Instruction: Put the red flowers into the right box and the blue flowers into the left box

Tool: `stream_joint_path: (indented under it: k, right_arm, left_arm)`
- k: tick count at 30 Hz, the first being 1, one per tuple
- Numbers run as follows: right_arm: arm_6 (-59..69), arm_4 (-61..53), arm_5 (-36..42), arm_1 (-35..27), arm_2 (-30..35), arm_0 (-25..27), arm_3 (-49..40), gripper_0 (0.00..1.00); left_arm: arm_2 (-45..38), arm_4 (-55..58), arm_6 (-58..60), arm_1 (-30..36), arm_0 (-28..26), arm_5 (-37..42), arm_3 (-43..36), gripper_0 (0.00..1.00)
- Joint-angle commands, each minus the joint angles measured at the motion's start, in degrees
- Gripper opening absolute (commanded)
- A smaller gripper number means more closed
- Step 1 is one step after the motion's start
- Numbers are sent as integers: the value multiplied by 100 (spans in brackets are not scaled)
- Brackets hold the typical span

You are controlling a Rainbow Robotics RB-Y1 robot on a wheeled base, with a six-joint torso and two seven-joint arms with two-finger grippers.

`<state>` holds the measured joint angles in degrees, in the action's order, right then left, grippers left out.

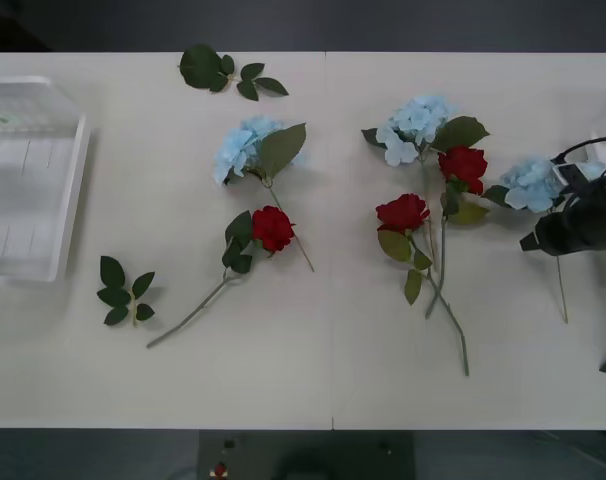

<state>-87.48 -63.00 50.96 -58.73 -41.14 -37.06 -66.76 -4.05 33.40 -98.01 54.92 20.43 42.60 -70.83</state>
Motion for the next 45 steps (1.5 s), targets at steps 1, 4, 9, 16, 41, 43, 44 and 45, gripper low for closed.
stream_joint_path:
  k: [1,4,9,16,41,43,44,45]
  right_arm:
    - [117,16,-139,90,168,-117,128,100]
    - [100,16,-148,99,168,-117,128,96]
    - [73,7,-166,107,168,-117,128,53]
    - [29,16,-280,151,168,-117,198,23]
    - [-3662,-4739,1197,-666,1636,-152,444,0]
    - [-4172,-5275,1214,-657,1636,-152,383,0]
    - [-4479,-5609,1214,-640,1636,-152,304,0]
    - [-4550,-5715,1223,-640,1636,-152,286,0]
  left_arm:
    - [-122,-62,186,27,93,-50,-54,0]
    - [-122,-53,203,27,93,-50,-54,1]
    - [-122,35,212,19,93,-41,-54,1]
    - [238,26,273,-61,58,-23,-28,0]
    - [247,-44,432,-474,365,-85,341,55]
    - [247,184,414,-456,392,-41,298,63]
    - [238,334,405,-430,427,144,210,66]
    - [230,378,405,-421,436,214,174,67]
